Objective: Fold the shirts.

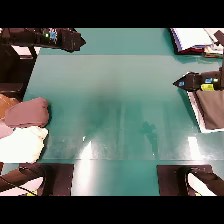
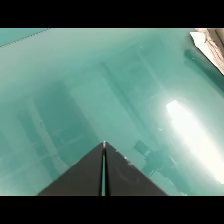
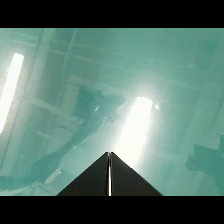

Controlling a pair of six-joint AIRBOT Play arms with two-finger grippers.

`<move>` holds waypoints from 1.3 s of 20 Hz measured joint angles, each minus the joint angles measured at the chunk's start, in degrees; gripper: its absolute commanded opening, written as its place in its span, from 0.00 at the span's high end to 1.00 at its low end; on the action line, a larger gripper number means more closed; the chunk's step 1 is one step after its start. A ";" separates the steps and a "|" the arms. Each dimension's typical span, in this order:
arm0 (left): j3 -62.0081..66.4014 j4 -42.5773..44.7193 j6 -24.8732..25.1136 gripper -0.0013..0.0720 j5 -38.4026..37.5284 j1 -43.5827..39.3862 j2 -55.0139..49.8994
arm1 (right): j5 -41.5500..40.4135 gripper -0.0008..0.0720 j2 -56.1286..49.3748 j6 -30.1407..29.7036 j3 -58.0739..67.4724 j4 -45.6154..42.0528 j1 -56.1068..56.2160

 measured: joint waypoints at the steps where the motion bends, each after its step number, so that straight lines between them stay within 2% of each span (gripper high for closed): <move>1: 0.00 0.00 0.00 0.95 0.00 -0.02 0.00 | -0.02 0.97 0.00 0.00 0.00 0.00 0.02; 16: 0.00 0.76 0.00 0.95 1.20 0.24 0.09 | -0.02 0.97 0.00 0.00 0.00 0.02 0.04; 18: 0.00 5.27 -0.37 0.95 -1.36 1.73 0.37 | 0.00 0.97 0.00 0.00 0.00 0.02 0.04; 21: -0.81 16.15 -2.69 0.93 -10.29 7.41 0.68 | 0.46 0.97 0.02 0.02 0.00 0.04 0.04; 23: -3.04 20.92 -3.56 0.13 -14.53 12.59 0.76 | 0.68 0.97 0.02 0.02 0.00 0.02 0.04; 24: -4.98 22.64 -4.02 0.04 -16.13 15.41 0.81 | 0.70 0.97 0.02 0.02 0.00 0.04 0.04; 26: -10.29 24.76 -5.07 0.07 -17.46 20.48 0.81 | 0.74 0.97 0.02 0.02 0.00 0.02 0.04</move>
